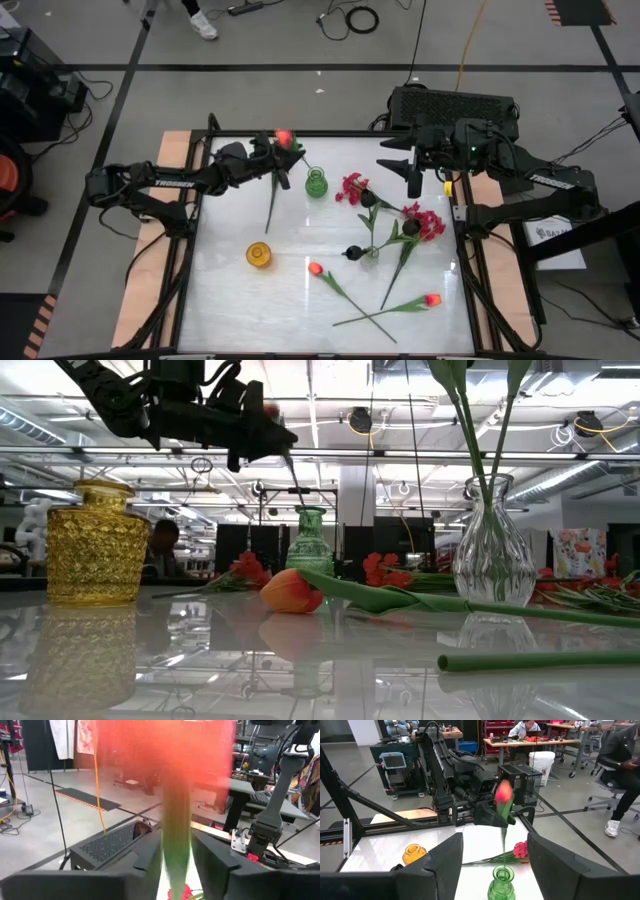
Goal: Sort flowers into vase by color
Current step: Put the top orange flower into the green vase, then put the right orange flower into the green vase
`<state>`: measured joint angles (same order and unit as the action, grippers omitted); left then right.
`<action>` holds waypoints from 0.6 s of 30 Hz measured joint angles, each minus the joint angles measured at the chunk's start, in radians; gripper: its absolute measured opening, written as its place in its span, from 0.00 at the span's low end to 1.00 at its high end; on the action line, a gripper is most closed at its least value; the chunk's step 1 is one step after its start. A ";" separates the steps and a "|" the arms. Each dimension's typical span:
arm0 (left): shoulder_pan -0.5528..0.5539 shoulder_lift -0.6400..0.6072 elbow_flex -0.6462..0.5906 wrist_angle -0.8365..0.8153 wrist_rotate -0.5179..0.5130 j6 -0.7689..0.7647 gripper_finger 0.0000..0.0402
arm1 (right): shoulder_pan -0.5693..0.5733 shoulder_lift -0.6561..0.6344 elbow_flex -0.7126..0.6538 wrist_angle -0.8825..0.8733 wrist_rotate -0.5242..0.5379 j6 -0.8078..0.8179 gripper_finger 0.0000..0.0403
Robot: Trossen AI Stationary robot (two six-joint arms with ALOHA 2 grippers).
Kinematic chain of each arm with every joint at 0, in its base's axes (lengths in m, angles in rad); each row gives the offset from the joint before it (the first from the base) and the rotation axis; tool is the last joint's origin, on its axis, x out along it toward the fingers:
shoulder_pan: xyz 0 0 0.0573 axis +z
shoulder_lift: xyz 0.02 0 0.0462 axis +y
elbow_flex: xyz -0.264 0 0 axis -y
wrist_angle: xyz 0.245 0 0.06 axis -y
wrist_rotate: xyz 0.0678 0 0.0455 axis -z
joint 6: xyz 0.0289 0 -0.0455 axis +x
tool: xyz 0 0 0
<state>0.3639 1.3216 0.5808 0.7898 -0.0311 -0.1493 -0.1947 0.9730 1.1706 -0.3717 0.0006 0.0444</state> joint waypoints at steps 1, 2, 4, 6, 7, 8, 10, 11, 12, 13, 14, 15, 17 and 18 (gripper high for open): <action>-0.001 0.000 0.000 0.000 0.000 0.000 0.32 | 0.000 0.000 0.000 0.000 0.000 0.000 0.53; -0.003 0.000 0.000 -0.001 0.000 -0.001 0.34 | 0.000 0.000 0.000 0.000 0.000 0.000 0.53; -0.007 0.000 0.000 -0.001 0.000 -0.001 0.38 | 0.000 0.000 0.000 -0.002 0.000 0.003 0.53; -0.011 0.000 0.000 -0.010 -0.001 -0.001 0.40 | 0.000 0.000 0.000 -0.008 0.000 0.003 0.53; -0.013 0.000 0.000 -0.021 0.000 0.000 0.41 | 0.000 0.000 0.000 -0.013 0.000 0.003 0.53; -0.016 0.000 0.000 -0.037 0.000 0.001 0.42 | 0.000 0.000 0.000 -0.016 0.000 0.004 0.53; -0.020 0.000 0.000 -0.063 -0.001 0.002 0.43 | 0.000 0.000 0.000 -0.022 0.002 0.007 0.53; -0.021 0.000 0.000 -0.074 -0.001 0.002 0.43 | 0.000 0.000 0.000 -0.024 0.002 0.007 0.53; -0.022 0.000 0.000 -0.086 -0.001 0.006 0.43 | 0.000 0.000 0.000 -0.027 0.002 0.007 0.53; -0.022 0.000 0.000 -0.099 -0.001 0.006 0.43 | 0.000 -0.001 0.000 -0.028 0.002 0.010 0.53; -0.022 0.000 0.000 -0.111 -0.002 0.006 0.43 | 0.000 -0.003 0.000 -0.029 0.002 0.014 0.53; -0.022 -0.002 0.000 -0.123 -0.002 0.006 0.43 | 0.000 -0.005 0.000 -0.030 0.002 0.018 0.53; -0.022 -0.019 0.000 -0.156 -0.003 0.006 0.43 | 0.000 -0.015 0.000 -0.033 0.003 0.022 0.53; -0.022 -0.031 0.001 -0.169 -0.003 0.007 0.43 | 0.000 -0.020 0.000 -0.038 0.003 0.023 0.53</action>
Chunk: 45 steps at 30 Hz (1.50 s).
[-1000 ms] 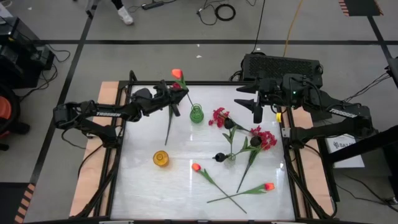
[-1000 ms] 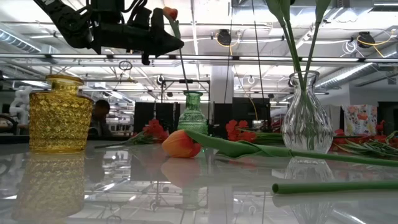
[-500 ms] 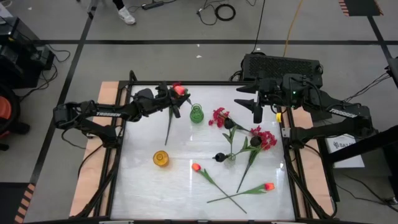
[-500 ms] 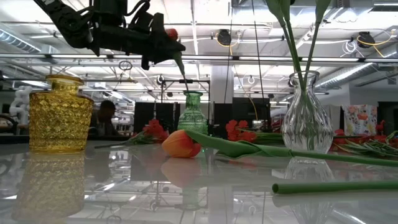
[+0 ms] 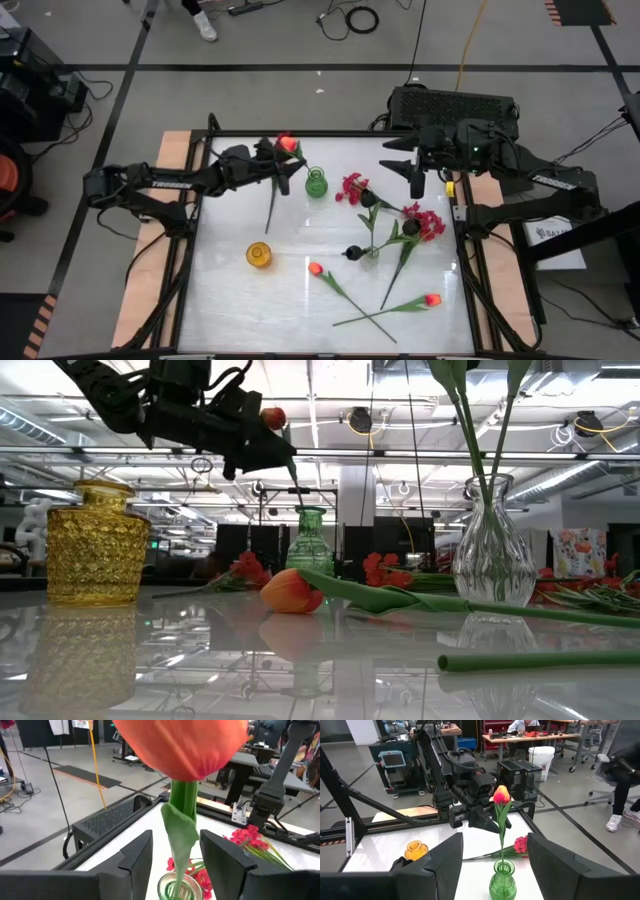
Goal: Sort flowers into vase by color
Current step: Put the right orange flower into the green vase
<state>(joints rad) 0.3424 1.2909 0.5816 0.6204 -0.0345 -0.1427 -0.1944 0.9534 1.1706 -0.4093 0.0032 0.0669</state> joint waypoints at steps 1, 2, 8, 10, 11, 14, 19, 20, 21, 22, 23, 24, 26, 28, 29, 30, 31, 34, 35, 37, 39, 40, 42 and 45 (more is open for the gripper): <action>0.000 -0.016 0.000 -0.030 0.000 0.000 0.43 | 0.000 -0.006 0.000 -0.001 0.000 0.000 0.53; 0.000 -0.035 0.000 -0.061 0.000 0.001 0.43 | 0.000 -0.014 0.000 -0.004 0.000 0.000 0.53; -0.010 -0.188 0.000 -0.324 0.000 -0.009 0.43 | 0.000 -0.071 0.000 -0.055 0.035 0.014 0.53; -0.022 -0.238 0.000 -0.401 0.000 -0.016 0.43 | 0.000 -0.090 0.000 -0.080 0.052 0.022 0.53; -0.029 -0.261 0.000 -0.438 0.000 -0.025 0.43 | 0.000 -0.098 0.000 -0.092 0.055 0.026 0.53; -0.062 -0.315 0.000 -0.507 0.000 -0.035 0.43 | 0.000 -0.120 0.000 -0.108 0.054 0.049 0.53; -0.142 -0.361 0.000 -0.517 0.003 -0.035 0.43 | 0.005 -0.150 0.000 -0.107 0.050 0.097 0.53; -0.157 -0.365 0.000 -0.517 0.003 -0.035 0.43 | 0.010 -0.156 0.000 -0.099 0.050 0.108 0.53; -0.172 -0.369 0.000 -0.517 0.003 -0.035 0.43 | 0.017 -0.164 0.000 -0.084 0.050 0.119 0.53; -0.184 -0.372 0.000 -0.518 0.003 -0.035 0.43 | 0.026 -0.172 0.000 -0.072 0.050 0.128 0.53; -0.198 -0.374 0.000 -0.517 0.003 -0.035 0.43 | 0.038 -0.181 0.000 -0.064 0.045 0.134 0.53; -0.211 -0.374 0.000 -0.516 0.003 -0.035 0.43 | 0.053 -0.188 0.000 -0.057 0.040 0.135 0.53; -0.234 -0.374 0.000 -0.518 0.003 -0.035 0.43 | 0.085 -0.203 0.000 -0.053 0.024 0.135 0.53; -0.253 -0.374 0.000 -0.517 0.003 -0.035 0.43 | 0.117 -0.213 0.000 -0.050 0.022 0.135 0.53; -0.261 -0.374 0.000 -0.517 0.003 -0.035 0.43 | 0.136 -0.217 0.000 -0.050 0.022 0.135 0.53; -0.268 -0.374 0.000 -0.517 0.003 -0.035 0.43 | 0.154 -0.220 0.000 -0.050 0.022 0.135 0.53; -0.276 -0.374 0.000 -0.518 0.003 -0.035 0.43 | 0.176 -0.222 0.000 -0.050 0.022 0.135 0.53; -0.301 -0.374 0.010 -0.512 0.003 -0.036 0.43 | 0.246 -0.217 0.000 -0.050 0.021 0.135 0.53; -0.313 -0.374 0.011 -0.503 0.003 -0.036 0.43 | 0.271 -0.208 0.000 -0.050 0.022 0.135 0.53; -0.340 -0.374 0.011 -0.479 -0.003 -0.036 0.43 | 0.327 -0.190 0.000 -0.051 0.022 0.135 0.53; -0.369 -0.374 0.011 -0.450 -0.005 -0.036 0.43 | 0.392 -0.167 0.000 -0.067 0.022 0.131 0.53; -0.386 -0.374 0.011 -0.439 -0.011 -0.037 0.43 | 0.424 -0.158 0.000 -0.076 0.023 0.126 0.53; -0.426 -0.374 0.011 -0.435 -0.041 -0.059 0.43 | 0.492 -0.143 0.000 -0.105 0.040 0.113 0.53; -0.497 -0.371 0.011 -0.453 -0.105 -0.089 0.43 | 0.600 -0.147 0.000 -0.146 0.133 0.118 0.53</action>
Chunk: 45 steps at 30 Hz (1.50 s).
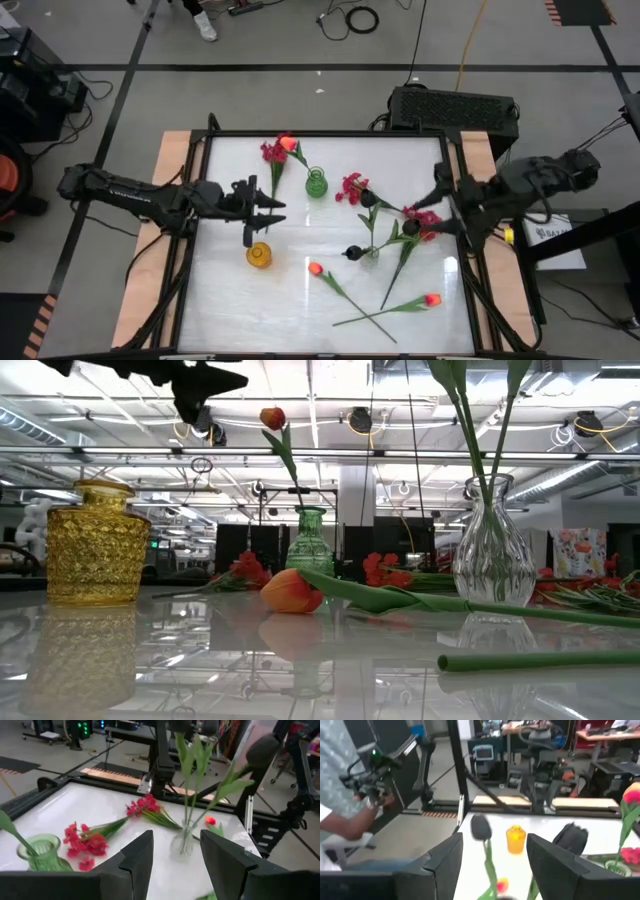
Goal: Sort flowers into vase by color
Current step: Put the right orange flower into the green vase
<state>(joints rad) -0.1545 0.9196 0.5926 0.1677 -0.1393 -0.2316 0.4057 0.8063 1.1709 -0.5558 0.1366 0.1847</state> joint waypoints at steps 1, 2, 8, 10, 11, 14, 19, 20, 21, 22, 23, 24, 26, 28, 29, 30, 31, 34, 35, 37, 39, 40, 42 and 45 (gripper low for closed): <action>-0.027 0.005 0.000 0.002 -0.025 -0.006 0.43 | 0.035 -0.001 0.000 -0.020 0.029 0.007 0.53; -0.052 0.010 0.000 0.001 -0.053 -0.015 0.43 | 0.066 -0.001 0.000 -0.037 0.054 0.014 0.53; -0.198 0.049 0.000 0.018 -0.254 -0.029 0.43 | 0.237 0.030 0.000 -0.093 0.124 0.068 0.53; -0.233 0.071 0.000 0.044 -0.302 -0.047 0.43 | 0.286 0.054 0.000 -0.116 0.131 0.083 0.53; -0.247 0.082 0.000 0.057 -0.318 -0.051 0.43 | 0.309 0.070 0.000 -0.127 0.137 0.089 0.53; -0.285 0.130 0.000 0.119 -0.364 -0.051 0.43 | 0.379 0.118 0.000 -0.154 0.179 0.100 0.53; -0.307 0.200 0.000 0.221 -0.392 -0.051 0.43 | 0.496 0.175 0.000 -0.198 0.270 0.186 0.53; -0.306 0.211 0.000 0.233 -0.393 -0.051 0.43 | 0.524 0.185 0.000 -0.218 0.294 0.215 0.53; -0.306 0.219 0.000 0.242 -0.393 -0.050 0.43 | 0.550 0.191 0.000 -0.241 0.315 0.253 0.53; -0.306 0.225 0.000 0.249 -0.393 -0.050 0.43 | 0.574 0.197 0.000 -0.265 0.332 0.299 0.53; -0.306 0.229 0.000 0.255 -0.394 -0.050 0.43 | 0.596 0.205 0.000 -0.287 0.346 0.344 0.53; -0.306 0.232 0.000 0.262 -0.395 -0.050 0.43 | 0.617 0.217 0.001 -0.310 0.359 0.391 0.53; -0.306 0.234 0.000 0.271 -0.404 -0.040 0.43 | 0.657 0.251 0.001 -0.355 0.382 0.476 0.53; -0.306 0.233 0.000 0.277 -0.423 -0.027 0.43 | 0.687 0.293 0.001 -0.388 0.392 0.541 0.53; -0.306 0.233 0.000 0.277 -0.434 -0.024 0.43 | 0.699 0.318 0.001 -0.402 0.392 0.572 0.53; -0.306 0.234 0.000 0.276 -0.441 -0.023 0.43 | 0.708 0.346 0.001 -0.415 0.392 0.600 0.53; -0.306 0.234 0.000 0.276 -0.446 -0.023 0.43 | 0.716 0.375 0.001 -0.426 0.387 0.627 0.53; -0.306 0.234 0.000 0.278 -0.459 -0.023 0.43 | 0.735 0.469 0.000 -0.437 0.381 0.683 0.53; -0.306 0.234 0.000 0.278 -0.467 -0.023 0.43 | 0.739 0.500 0.000 -0.435 0.382 0.694 0.53; -0.306 0.234 0.000 0.280 -0.472 -0.023 0.43 | 0.743 0.564 0.000 -0.430 0.370 0.721 0.53; -0.306 0.234 0.000 0.280 -0.472 -0.023 0.43 | 0.742 0.620 0.000 -0.417 0.326 0.750 0.53; -0.306 0.234 0.000 0.280 -0.472 -0.023 0.43 | 0.742 0.646 0.000 -0.410 0.303 0.763 0.53; -0.306 0.234 0.000 0.281 -0.472 -0.023 0.43 | 0.742 0.696 0.000 -0.394 0.274 0.781 0.53; -0.306 0.234 0.000 0.292 -0.475 -0.023 0.43 | 0.740 0.767 0.000 -0.351 0.225 0.780 0.53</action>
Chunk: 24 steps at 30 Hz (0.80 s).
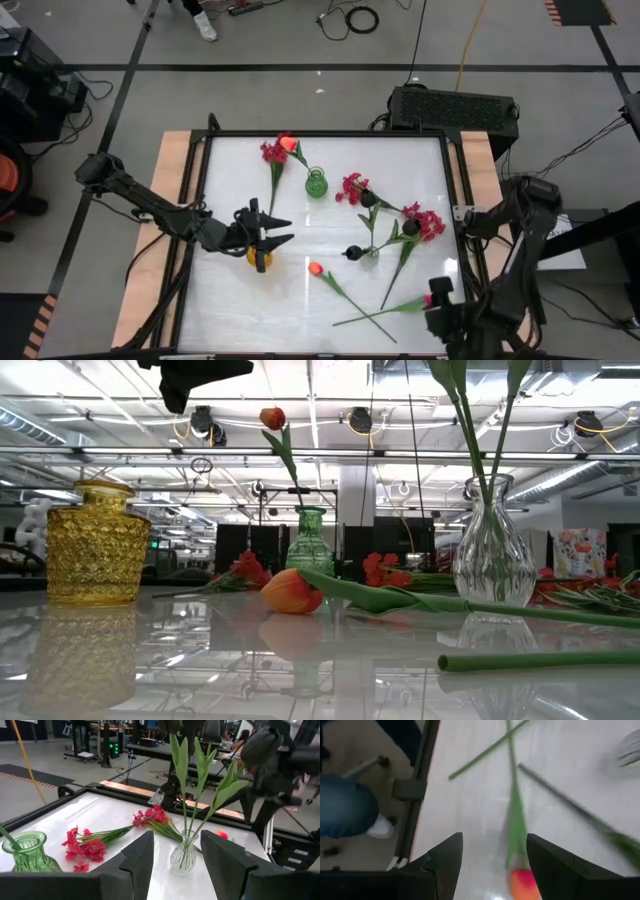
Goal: Sort flowers into vase by color
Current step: Put the right orange flower into the green vase
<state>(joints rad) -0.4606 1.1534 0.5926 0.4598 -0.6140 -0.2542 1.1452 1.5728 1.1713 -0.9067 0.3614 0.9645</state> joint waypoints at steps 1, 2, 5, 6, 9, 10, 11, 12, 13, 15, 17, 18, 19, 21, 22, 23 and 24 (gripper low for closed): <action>0.000 0.000 0.000 0.006 0.000 0.000 0.43 | -0.003 0.021 0.000 0.008 -0.015 -0.003 0.53; 0.000 0.000 0.000 0.007 -0.001 0.000 0.43 | -0.006 0.041 0.000 0.015 -0.025 -0.007 0.52; 0.000 0.000 0.000 0.007 -0.001 0.000 0.43 | -0.022 0.088 0.000 0.017 -0.028 -0.020 0.50; 0.000 0.000 0.000 0.007 -0.001 0.000 0.43 | -0.030 0.103 0.000 0.018 -0.026 -0.028 0.49; 0.000 0.000 0.000 0.006 -0.001 0.000 0.43 | -0.061 0.139 0.000 0.018 -0.025 -0.064 0.45; 0.000 0.000 0.000 0.006 -0.001 0.000 0.43 | -0.073 0.150 0.000 0.016 -0.027 -0.077 0.43; 0.000 0.000 0.000 0.006 -0.001 0.000 0.43 | -0.083 0.162 0.000 0.013 -0.028 -0.092 0.42; 0.000 0.000 0.000 0.006 -0.001 0.000 0.43 | -0.094 0.174 0.000 0.009 -0.033 -0.106 0.40; 0.000 0.000 0.000 0.006 -0.001 0.000 0.43 | -0.105 0.184 0.000 0.005 -0.048 -0.118 0.39; 0.000 0.000 0.000 0.005 -0.001 0.000 0.43 | -0.123 0.197 0.000 -0.007 -0.079 -0.133 0.37; 0.000 0.000 0.000 0.005 -0.001 0.000 0.43 | -0.135 0.203 0.000 -0.015 -0.096 -0.143 0.35; 0.000 0.000 0.000 0.004 -0.001 0.001 0.43 | -0.141 0.207 0.000 -0.015 -0.102 -0.152 0.34; 0.000 0.000 0.000 0.004 -0.001 0.002 0.43 | -0.146 0.210 0.000 -0.015 -0.107 -0.155 0.34; 0.000 0.000 0.000 0.004 -0.001 0.006 0.43 | -0.157 0.218 0.000 -0.014 -0.127 -0.165 0.33; 0.000 0.000 0.000 0.003 -0.001 0.006 0.43 | -0.163 0.223 0.000 -0.015 -0.131 -0.165 0.33; 0.000 0.000 0.000 0.003 -0.001 0.006 0.43 | -0.166 0.228 -0.001 -0.018 -0.131 -0.165 0.33; 0.000 0.000 0.000 0.003 -0.001 0.006 0.43 | -0.171 0.231 -0.008 -0.011 -0.131 -0.166 0.33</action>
<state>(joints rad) -0.4606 1.1534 0.5926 0.4629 -0.6148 -0.2478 0.9740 1.8036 1.1631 -0.9181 0.2299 0.7989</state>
